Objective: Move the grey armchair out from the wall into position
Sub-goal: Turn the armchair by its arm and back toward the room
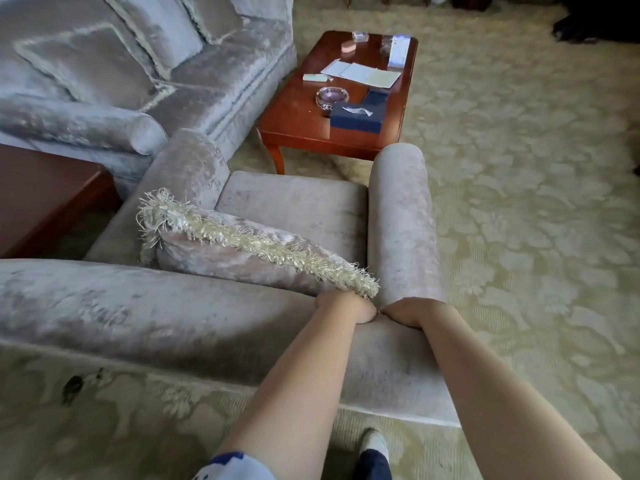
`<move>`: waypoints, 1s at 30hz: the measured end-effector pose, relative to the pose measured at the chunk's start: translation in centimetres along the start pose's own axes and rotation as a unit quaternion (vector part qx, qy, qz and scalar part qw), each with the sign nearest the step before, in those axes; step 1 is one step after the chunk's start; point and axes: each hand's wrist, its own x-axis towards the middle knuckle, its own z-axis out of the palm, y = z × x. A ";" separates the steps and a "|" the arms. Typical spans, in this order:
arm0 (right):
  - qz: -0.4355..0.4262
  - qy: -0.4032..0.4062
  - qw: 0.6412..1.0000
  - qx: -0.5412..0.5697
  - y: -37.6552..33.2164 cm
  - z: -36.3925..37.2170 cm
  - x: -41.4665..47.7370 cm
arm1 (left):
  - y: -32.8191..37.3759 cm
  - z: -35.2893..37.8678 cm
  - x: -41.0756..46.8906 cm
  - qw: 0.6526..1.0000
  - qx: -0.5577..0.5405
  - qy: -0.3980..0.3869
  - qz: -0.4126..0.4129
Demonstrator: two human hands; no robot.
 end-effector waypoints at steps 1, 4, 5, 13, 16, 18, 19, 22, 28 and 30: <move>0.010 0.016 1.000 0.012 0.1 0.4 -0.4 | -0.2 0.3 -0.3 1.000 0.003 -0.008 0.005; 0.034 0.012 0.999 0.010 0.1 1.7 -2.9 | -0.9 2.1 -1.8 0.999 0.036 -0.002 0.020; 0.044 -0.019 0.999 -0.008 0.0 2.3 -3.9 | -1.1 3.0 -2.5 0.998 0.048 0.003 0.027; 0.103 -0.088 0.988 -0.071 0.5 7.8 -10.2 | -3.7 8.7 -9.2 0.986 0.028 -0.040 0.160; 0.108 -0.084 0.988 -0.066 1.0 8.7 -10.8 | -3.7 9.9 -9.9 0.989 0.026 -0.027 0.141; 0.105 -0.070 0.990 -0.059 1.0 8.4 -10.1 | -3.8 9.3 -9.8 0.992 0.003 -0.017 0.126; 0.107 -0.065 0.991 -0.049 1.0 8.0 -9.6 | -3.8 8.8 -9.5 0.993 -0.012 -0.008 0.114; 0.121 -0.043 0.991 -0.031 0.9 6.4 -7.9 | -3.8 6.7 -8.3 0.996 -0.038 0.010 0.084; 0.169 -0.002 0.985 0.013 0.5 2.7 -2.6 | -3.0 2.0 -3.4 0.996 -0.033 0.024 0.084; 0.175 -0.002 0.985 0.012 0.4 1.5 -1.2 | -2.5 0.6 -1.9 0.995 -0.028 0.028 0.087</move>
